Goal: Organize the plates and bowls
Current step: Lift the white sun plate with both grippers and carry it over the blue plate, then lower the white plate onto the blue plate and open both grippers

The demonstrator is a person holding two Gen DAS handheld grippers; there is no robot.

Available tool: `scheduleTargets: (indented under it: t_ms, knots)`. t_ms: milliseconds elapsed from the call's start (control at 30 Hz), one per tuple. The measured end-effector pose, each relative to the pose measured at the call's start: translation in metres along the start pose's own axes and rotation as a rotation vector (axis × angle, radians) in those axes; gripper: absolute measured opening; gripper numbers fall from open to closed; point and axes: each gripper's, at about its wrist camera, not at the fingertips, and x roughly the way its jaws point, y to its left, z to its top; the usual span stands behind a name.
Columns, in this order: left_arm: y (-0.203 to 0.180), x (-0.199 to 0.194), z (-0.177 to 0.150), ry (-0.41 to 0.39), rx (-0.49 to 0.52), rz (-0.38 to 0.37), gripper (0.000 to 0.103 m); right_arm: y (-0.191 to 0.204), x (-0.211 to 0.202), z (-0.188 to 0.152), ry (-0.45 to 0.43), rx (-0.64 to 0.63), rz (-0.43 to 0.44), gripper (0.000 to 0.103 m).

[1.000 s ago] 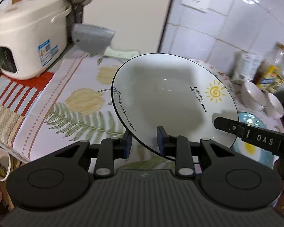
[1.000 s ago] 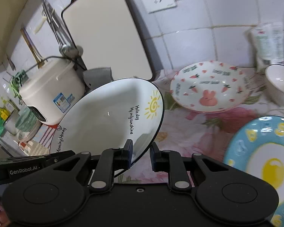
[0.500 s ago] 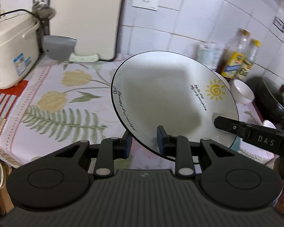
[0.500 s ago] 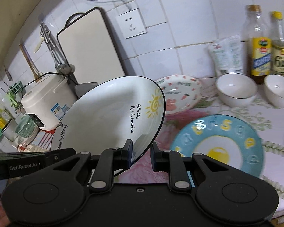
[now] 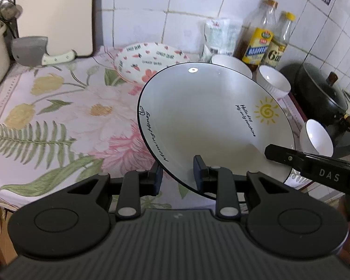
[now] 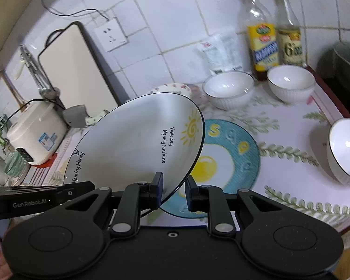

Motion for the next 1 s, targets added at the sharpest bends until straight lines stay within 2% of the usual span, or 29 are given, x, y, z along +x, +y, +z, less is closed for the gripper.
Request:
scheduleTargets:
  t_ms: [500,833,1000]
  knots:
    - [-0.022,0.061,-0.003,0.126,0.014,-0.015,0.026,-0.04,0.026,-0.011,0.095,0.083,-0.104,0.024]
    - [-0.026,0.078,-0.001,0.18,0.012,-0.022,0.026,-0.048,0.036,-0.012,0.131,0.109,-0.153,0.024]
    - [-0.027,0.081,0.001,0.191,0.012,-0.021,0.026,-0.045,0.039,-0.01,0.137,0.078,-0.183,0.024]
